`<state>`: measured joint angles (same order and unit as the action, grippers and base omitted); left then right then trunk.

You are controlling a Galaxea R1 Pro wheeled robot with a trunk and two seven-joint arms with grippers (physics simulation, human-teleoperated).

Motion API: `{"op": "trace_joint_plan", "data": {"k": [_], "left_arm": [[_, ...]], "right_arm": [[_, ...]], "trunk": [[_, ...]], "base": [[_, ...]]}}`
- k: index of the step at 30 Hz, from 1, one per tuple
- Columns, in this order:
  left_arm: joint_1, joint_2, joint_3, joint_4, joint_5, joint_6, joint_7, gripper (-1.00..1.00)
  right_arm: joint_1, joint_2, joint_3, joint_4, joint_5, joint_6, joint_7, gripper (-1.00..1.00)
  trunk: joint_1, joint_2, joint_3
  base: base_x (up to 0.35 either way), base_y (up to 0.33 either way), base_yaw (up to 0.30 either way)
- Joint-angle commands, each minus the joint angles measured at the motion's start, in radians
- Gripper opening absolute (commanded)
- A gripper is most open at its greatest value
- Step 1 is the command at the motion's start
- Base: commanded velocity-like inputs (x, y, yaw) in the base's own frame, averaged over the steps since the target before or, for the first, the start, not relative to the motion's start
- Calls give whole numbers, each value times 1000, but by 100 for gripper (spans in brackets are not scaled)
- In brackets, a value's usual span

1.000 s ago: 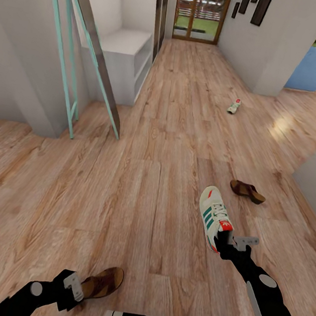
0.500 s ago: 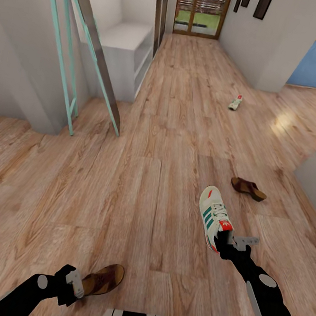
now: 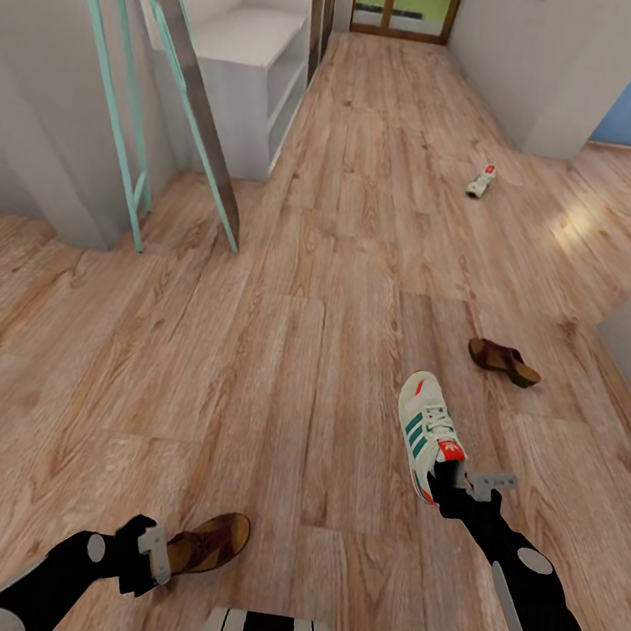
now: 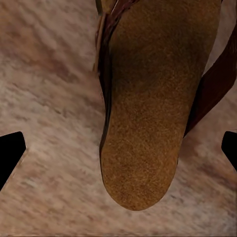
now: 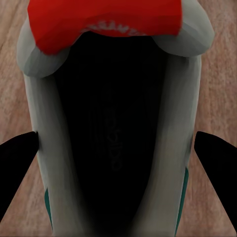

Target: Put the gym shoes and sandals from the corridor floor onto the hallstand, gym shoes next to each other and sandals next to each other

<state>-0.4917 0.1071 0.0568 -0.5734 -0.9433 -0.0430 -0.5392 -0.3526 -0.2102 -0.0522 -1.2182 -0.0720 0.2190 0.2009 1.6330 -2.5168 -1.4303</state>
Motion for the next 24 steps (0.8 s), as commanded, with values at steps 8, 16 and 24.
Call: {"op": "trace_joint_plan", "data": {"k": [8, 16, 24], "left_arm": [[-15, -11, 6, -2, -58, 55, -7, 100], [-17, -18, 5, -2, -63, 62, -7, 100], [-18, -18, -3, -2, -64, 63, -7, 100]], "right_arm": [[0, 0, -2, -1, -8, 6, 5, -100], [0, 0, -2, -1, -8, 6, 5, -100], [0, 0, -2, -2, -8, 6, 5, -100]], "trunk": [[0, 0, -2], [3, -2, -35], [5, -3, -61]], "base": [[0, 0, 0], [0, 0, 0], [0, 0, 0]]}}
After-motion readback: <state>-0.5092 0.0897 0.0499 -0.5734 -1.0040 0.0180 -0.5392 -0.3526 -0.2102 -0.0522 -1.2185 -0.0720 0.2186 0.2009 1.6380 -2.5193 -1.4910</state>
